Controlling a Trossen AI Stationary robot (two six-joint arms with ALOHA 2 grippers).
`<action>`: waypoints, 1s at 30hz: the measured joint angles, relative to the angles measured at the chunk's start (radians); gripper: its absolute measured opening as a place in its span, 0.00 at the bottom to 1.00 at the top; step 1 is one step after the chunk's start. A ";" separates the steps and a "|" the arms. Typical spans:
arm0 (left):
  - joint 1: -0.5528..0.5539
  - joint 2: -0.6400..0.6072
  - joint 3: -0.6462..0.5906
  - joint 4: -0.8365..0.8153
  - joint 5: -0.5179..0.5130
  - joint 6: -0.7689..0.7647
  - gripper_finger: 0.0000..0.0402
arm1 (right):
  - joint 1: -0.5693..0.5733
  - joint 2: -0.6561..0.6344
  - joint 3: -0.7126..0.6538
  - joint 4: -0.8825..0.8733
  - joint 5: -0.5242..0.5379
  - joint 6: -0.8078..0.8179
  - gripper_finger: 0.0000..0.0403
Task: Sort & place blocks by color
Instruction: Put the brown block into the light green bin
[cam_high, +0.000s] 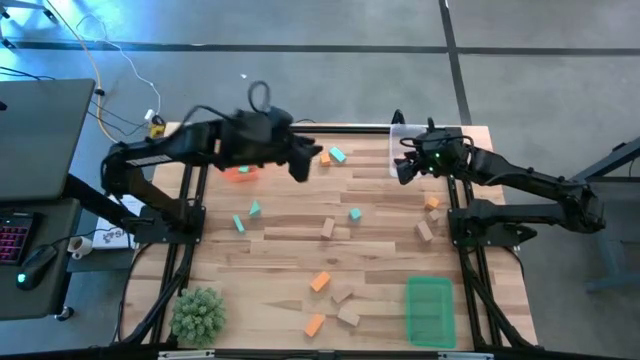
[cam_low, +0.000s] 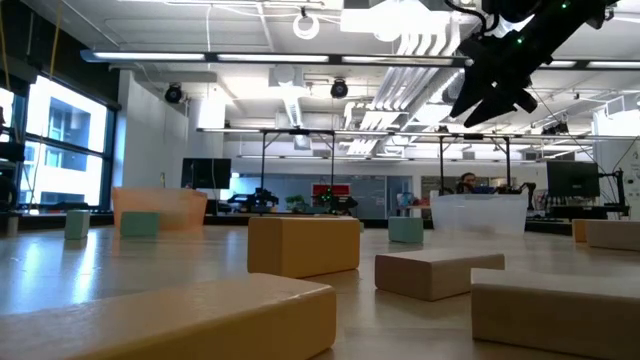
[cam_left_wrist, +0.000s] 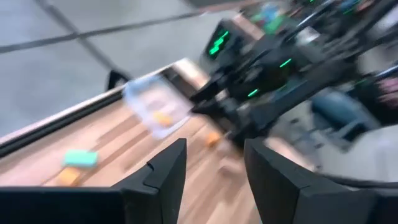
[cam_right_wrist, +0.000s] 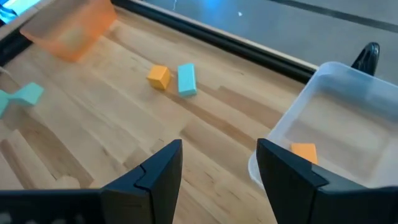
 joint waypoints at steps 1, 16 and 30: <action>-0.006 0.014 0.000 -0.020 -0.013 -0.010 0.36 | 0.000 0.000 0.000 -0.009 -0.001 0.000 0.48; -0.067 0.257 -0.001 -0.187 -0.030 -0.177 0.34 | 0.000 0.000 0.000 -0.055 -0.006 -0.024 0.48; -0.050 0.431 -0.001 -0.378 0.212 -0.283 0.52 | 0.000 0.000 0.000 -0.064 -0.011 -0.053 0.48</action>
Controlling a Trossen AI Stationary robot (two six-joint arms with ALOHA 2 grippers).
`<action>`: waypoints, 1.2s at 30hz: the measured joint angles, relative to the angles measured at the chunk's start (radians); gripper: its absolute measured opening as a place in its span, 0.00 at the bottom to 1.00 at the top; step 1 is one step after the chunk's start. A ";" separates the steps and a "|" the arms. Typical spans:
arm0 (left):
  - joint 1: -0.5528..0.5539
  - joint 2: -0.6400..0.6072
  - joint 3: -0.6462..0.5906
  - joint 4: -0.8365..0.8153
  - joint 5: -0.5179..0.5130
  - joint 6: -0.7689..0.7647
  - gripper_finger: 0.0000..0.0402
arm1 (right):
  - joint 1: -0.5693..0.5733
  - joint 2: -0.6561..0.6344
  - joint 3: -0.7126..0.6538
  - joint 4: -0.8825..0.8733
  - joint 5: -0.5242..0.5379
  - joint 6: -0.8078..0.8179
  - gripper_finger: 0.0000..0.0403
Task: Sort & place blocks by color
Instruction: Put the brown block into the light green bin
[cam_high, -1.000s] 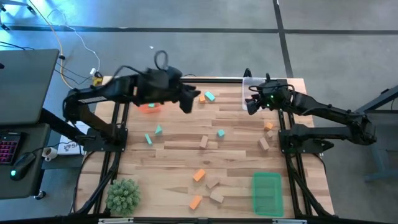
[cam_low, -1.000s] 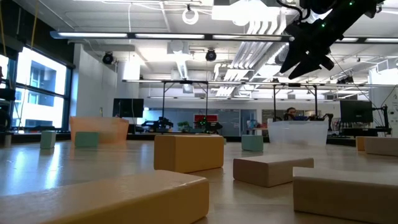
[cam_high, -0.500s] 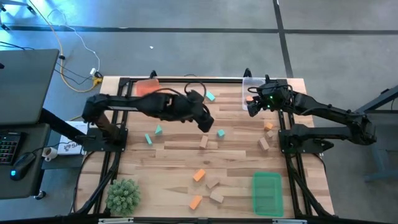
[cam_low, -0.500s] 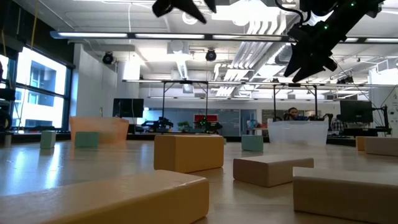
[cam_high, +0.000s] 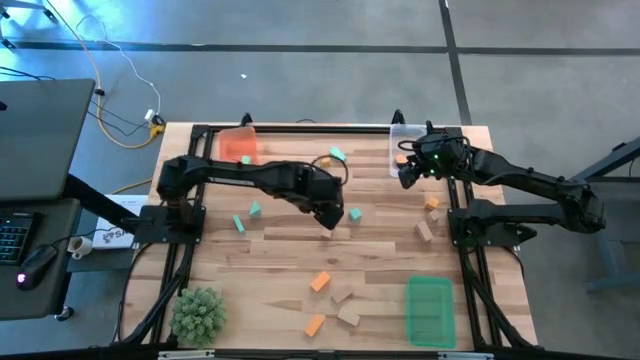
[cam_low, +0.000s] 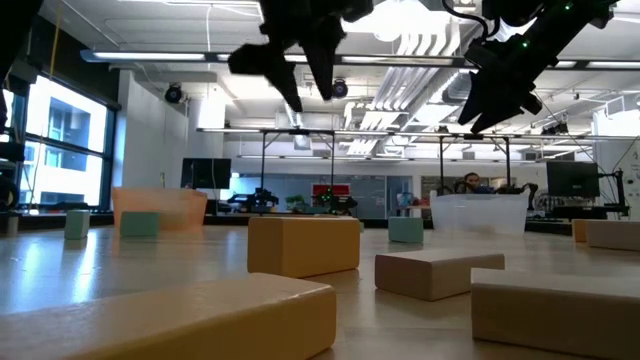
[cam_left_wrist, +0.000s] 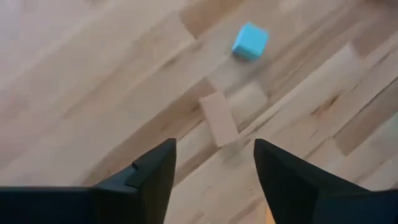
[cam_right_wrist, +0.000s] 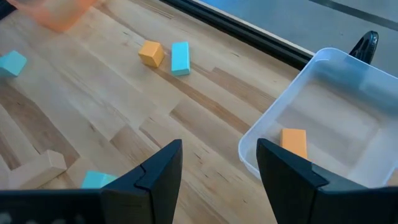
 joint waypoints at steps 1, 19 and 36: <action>0.000 0.017 0.000 0.001 0.005 0.000 0.54 | 0.000 0.000 0.000 -0.002 0.000 0.000 0.48; 0.024 0.211 0.000 0.065 0.125 -0.079 0.63 | 0.000 0.000 0.000 -0.006 -0.014 0.012 0.48; 0.010 0.269 -0.017 0.157 0.169 -0.079 0.62 | 0.000 0.000 0.000 -0.013 -0.014 0.028 0.48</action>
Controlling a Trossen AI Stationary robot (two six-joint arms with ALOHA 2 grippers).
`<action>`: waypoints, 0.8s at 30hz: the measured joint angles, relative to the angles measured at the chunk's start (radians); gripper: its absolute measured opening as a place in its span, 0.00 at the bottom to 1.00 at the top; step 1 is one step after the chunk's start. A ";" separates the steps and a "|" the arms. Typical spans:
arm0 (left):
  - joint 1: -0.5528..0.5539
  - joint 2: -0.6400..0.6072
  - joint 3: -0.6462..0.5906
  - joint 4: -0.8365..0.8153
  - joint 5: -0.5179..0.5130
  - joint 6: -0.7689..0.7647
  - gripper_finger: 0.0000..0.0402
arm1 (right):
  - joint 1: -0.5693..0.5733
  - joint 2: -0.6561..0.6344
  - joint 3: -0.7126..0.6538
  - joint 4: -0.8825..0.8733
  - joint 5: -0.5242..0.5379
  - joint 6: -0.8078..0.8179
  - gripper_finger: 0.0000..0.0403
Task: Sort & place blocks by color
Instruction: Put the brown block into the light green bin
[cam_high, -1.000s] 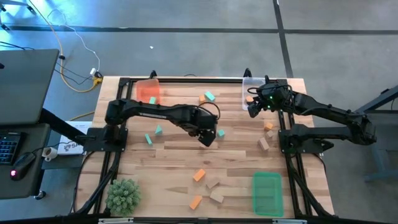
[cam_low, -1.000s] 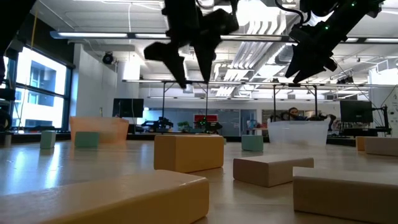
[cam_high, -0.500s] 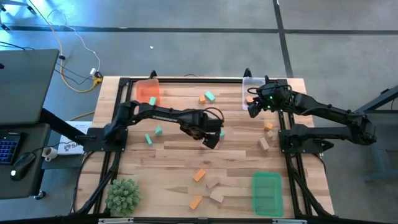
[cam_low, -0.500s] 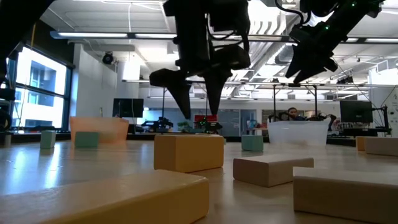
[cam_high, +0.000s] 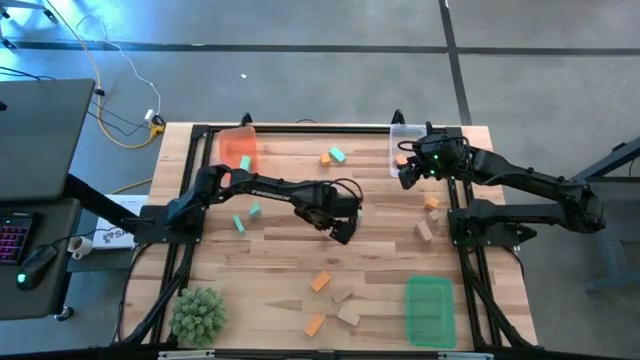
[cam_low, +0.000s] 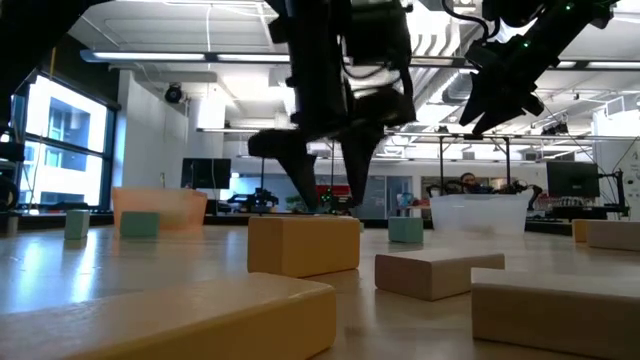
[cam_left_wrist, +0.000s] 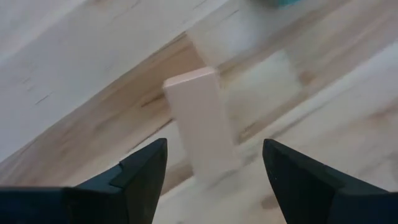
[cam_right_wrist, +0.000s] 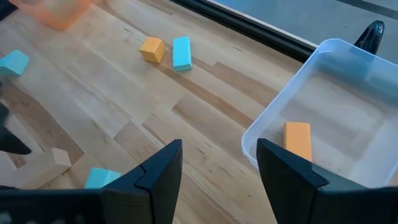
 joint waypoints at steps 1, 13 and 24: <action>-0.001 0.008 -0.001 -0.003 0.000 0.000 0.62 | 0.000 0.000 0.000 0.000 0.000 0.000 0.48; -0.007 0.057 0.001 0.023 -0.011 0.018 0.60 | 0.000 0.000 0.000 -0.002 0.001 0.011 0.48; -0.020 0.079 0.003 -0.006 0.030 0.197 0.25 | 0.000 0.000 0.000 0.007 -0.021 0.007 0.48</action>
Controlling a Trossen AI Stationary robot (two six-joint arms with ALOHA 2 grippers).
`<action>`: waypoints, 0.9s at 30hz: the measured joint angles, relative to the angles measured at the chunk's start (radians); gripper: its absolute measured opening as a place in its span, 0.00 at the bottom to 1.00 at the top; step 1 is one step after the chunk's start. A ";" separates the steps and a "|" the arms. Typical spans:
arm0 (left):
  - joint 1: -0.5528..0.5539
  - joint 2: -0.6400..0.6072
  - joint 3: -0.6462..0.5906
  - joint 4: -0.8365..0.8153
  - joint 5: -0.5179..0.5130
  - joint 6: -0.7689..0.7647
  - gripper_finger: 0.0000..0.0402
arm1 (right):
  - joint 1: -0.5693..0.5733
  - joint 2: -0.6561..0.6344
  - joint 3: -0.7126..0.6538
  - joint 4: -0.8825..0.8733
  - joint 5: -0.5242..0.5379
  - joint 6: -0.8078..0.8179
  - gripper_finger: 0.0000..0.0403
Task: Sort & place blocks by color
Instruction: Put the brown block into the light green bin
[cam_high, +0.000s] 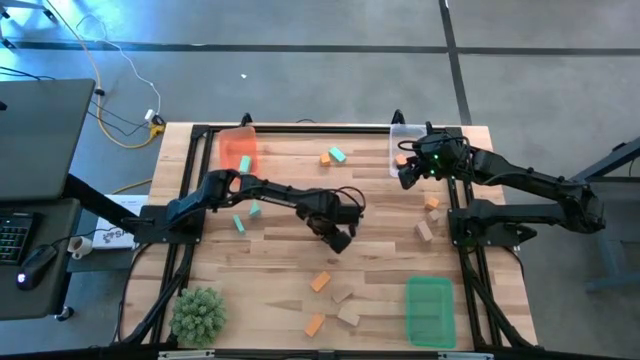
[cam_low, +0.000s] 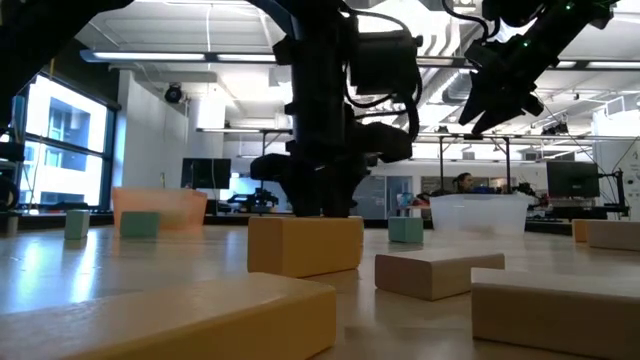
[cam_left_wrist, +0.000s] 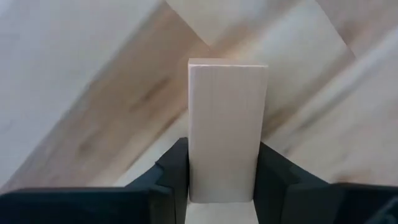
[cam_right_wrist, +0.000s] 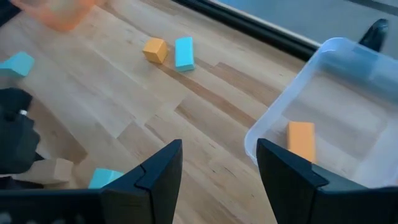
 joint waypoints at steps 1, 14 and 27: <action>-0.003 0.000 0.000 0.001 0.014 0.018 0.25 | 0.000 0.000 0.000 0.004 -0.014 0.000 0.48; -0.005 -0.123 -0.002 0.005 0.087 0.172 0.25 | 0.015 -0.006 0.000 0.105 -0.433 -0.127 0.48; -0.004 -0.324 -0.002 0.134 0.105 0.205 0.25 | 0.147 -0.011 0.000 0.319 -0.723 -0.141 0.48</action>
